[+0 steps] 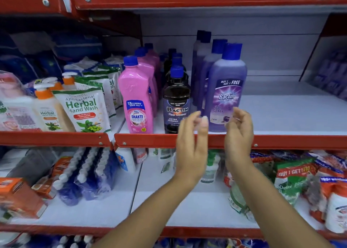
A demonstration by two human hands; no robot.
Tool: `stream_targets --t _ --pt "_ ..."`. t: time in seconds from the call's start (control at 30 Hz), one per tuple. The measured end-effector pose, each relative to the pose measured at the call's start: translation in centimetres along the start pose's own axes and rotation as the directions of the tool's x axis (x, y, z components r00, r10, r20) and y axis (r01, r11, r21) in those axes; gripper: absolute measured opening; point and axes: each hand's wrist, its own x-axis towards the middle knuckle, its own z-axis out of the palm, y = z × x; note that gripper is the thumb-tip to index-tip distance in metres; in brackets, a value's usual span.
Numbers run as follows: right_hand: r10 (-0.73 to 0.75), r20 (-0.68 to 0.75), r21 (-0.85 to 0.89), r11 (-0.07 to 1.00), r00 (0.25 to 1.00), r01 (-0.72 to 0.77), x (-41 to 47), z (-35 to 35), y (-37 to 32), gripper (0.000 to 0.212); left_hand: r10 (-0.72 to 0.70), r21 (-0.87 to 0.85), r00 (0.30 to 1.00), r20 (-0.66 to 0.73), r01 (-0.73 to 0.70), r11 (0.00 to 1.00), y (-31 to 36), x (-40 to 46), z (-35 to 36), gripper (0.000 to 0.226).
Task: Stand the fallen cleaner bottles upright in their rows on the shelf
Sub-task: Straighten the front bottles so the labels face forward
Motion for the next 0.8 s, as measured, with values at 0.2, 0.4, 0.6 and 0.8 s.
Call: stream_targets --t 0.2,0.4,0.6,0.8 --pt "0.159 0.18 -0.168 0.977 0.971 -0.129 5.2 -1.3 -1.2 0.06 -0.367 -0.034 0.911 0.189 0.38 0.924 1.8 4.9 4.8 0.07" --pt "0.183 0.364 -0.275 0.958 0.913 -0.083 6.2 -2.9 -0.9 0.06 -0.444 -0.108 0.863 0.242 0.479 0.871 0.9 5.3 5.3 0.081" --pt "0.125 0.422 -0.204 0.978 0.898 -0.041 5.4 -3.7 -0.7 0.062 -0.439 -0.114 0.867 0.236 0.473 0.873 0.8 4.0 4.5 0.109" --pt "0.15 0.473 -0.267 0.963 0.868 -0.021 4.9 -4.2 -0.9 0.064 -0.449 -0.011 0.852 0.269 0.469 0.883 2.3 3.2 3.9 0.092"
